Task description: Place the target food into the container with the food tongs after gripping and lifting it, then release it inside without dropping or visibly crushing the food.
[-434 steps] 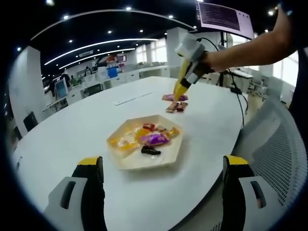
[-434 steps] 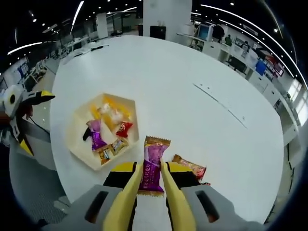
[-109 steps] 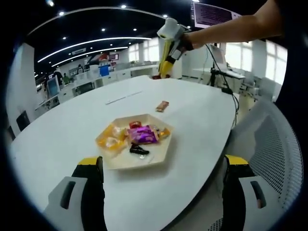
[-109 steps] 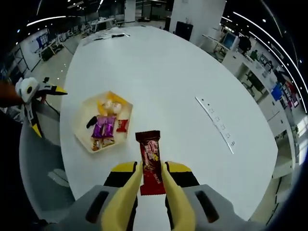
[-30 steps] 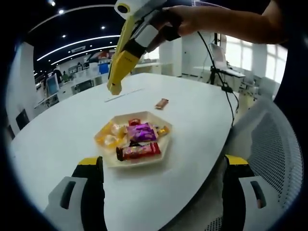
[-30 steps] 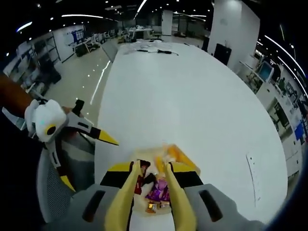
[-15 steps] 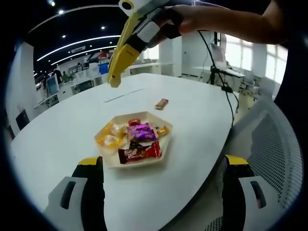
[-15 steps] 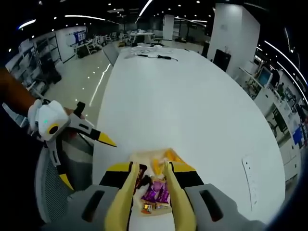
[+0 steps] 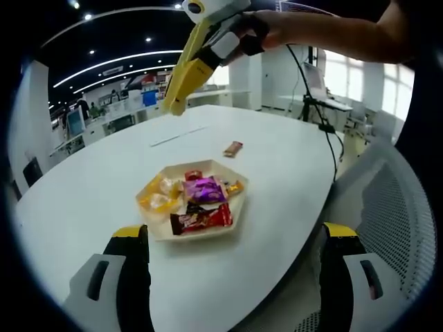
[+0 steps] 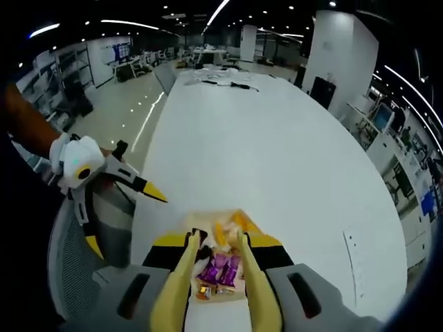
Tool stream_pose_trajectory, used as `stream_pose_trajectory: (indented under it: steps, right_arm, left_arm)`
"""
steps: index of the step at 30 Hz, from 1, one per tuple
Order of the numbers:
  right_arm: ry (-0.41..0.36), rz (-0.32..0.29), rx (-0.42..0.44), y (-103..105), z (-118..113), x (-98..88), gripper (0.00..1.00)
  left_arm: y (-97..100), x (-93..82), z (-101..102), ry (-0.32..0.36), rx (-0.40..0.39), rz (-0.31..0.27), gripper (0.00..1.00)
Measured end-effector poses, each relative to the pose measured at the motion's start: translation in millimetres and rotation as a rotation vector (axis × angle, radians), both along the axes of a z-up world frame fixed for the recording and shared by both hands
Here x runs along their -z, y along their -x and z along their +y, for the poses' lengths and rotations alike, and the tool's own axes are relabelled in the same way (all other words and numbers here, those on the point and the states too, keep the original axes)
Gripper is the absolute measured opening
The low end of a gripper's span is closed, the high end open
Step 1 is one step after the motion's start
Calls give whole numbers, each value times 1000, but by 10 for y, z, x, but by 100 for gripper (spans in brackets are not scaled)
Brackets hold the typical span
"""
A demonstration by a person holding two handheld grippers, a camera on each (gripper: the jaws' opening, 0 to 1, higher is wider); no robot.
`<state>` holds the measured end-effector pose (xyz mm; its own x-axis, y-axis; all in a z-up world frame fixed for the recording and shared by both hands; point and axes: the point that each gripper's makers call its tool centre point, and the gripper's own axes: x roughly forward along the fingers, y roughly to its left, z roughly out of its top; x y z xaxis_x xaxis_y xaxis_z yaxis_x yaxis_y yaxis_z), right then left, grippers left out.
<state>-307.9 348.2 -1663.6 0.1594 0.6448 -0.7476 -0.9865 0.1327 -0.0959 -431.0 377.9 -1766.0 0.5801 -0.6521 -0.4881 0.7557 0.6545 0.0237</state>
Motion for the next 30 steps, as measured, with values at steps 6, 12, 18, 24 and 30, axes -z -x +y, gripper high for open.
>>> stream_pose_trajectory:
  steps: [6,12,18,24,30]
  right_arm:
    - [-11,3,18,-35,-119,-23,29]
    - [-7,-12,21,-37,-267,-35,29]
    - [-4,-23,20,-75,-486,-3,29]
    - [-3,-33,22,-109,-737,21,29]
    - [1,-44,39,-211,-998,38,29]
  left_arm:
    - [2,-4,-3,1,1,-1,99]
    - [-3,-9,3,2,1,-6,99]
    - [-11,-19,8,1,-5,-10,99]
    - [-1,-18,-1,3,1,-6,99]
    - [5,-10,-3,4,5,-3,99]
